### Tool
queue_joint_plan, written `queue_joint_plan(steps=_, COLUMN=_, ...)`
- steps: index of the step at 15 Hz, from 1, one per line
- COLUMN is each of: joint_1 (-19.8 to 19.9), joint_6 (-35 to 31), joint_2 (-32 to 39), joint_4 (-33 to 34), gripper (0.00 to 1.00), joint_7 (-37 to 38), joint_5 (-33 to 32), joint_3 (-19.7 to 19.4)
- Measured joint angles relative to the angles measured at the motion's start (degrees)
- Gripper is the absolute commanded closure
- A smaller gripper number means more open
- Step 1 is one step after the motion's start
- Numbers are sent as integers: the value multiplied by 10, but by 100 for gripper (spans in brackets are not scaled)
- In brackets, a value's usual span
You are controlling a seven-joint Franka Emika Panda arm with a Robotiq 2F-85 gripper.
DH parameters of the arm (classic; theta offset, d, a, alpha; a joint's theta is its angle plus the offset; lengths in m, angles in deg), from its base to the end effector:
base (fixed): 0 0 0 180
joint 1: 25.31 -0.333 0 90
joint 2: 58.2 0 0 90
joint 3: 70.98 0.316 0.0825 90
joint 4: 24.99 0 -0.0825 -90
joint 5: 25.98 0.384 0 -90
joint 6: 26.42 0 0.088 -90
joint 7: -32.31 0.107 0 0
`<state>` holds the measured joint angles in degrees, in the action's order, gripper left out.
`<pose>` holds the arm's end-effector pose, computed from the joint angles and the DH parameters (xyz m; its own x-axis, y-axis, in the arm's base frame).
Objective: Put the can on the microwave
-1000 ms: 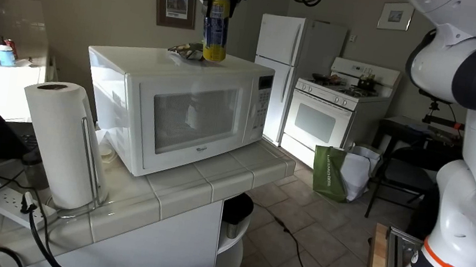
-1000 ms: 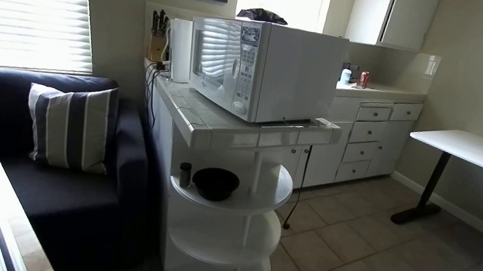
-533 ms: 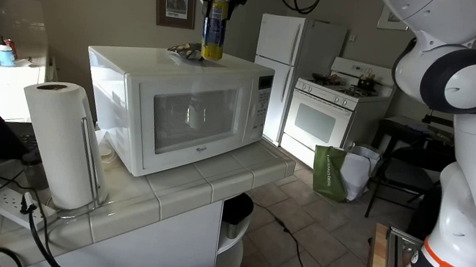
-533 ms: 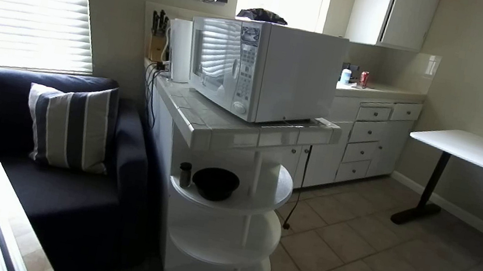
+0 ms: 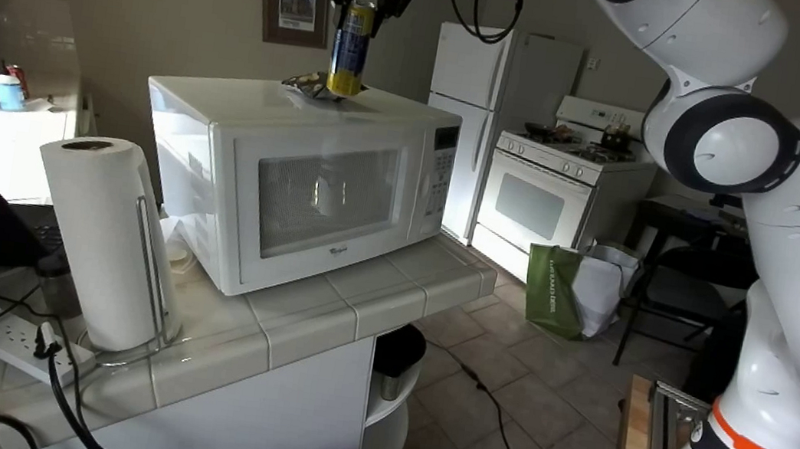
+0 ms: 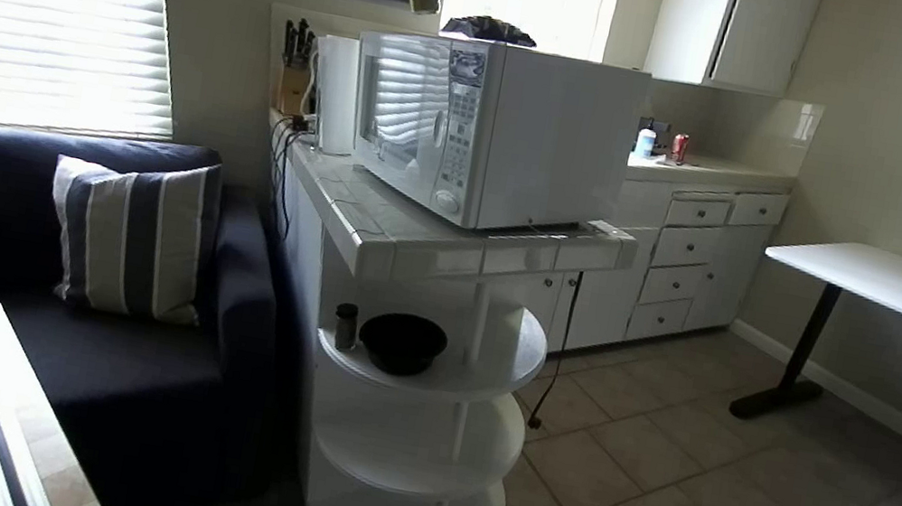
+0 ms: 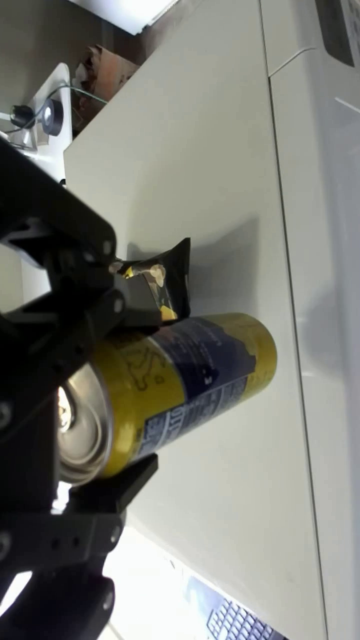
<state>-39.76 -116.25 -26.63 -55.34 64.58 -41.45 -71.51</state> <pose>0.6485 0.1343 0.7628 0.7839 -0.3330 0.5240 -0.3637 -0.9303 -0.0470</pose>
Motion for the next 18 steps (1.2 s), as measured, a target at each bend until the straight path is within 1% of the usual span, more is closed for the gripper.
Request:
queue_joint_plan(steps=3, joint_1=12, joint_6=-1, joint_2=15, joint_4=9, gripper=61, joint_7=4, joint_5=18, joint_3=-1)
queue_joint_plan(steps=6, joint_1=19, joint_6=1, joint_2=42, joint_4=46, gripper=61, joint_7=7, joint_5=38, joint_3=-4)
queue_joint_plan(steps=7, joint_1=21, joint_6=0, joint_2=46, joint_4=49, gripper=61, joint_7=11, joint_5=43, joint_3=-5)
queue_joint_plan(steps=16, joint_1=35, joint_6=-2, joint_2=51, joint_4=47, gripper=61, joint_7=30, joint_5=68, joint_3=-8)
queue_joint_plan(steps=17, joint_1=35, joint_6=-2, joint_2=51, joint_4=47, gripper=58, joint_7=31, joint_5=69, joint_3=-8)
queue_joint_plan(steps=18, joint_1=36, joint_6=-2, joint_2=52, joint_4=47, gripper=29, joint_7=32, joint_5=69, joint_3=-8)
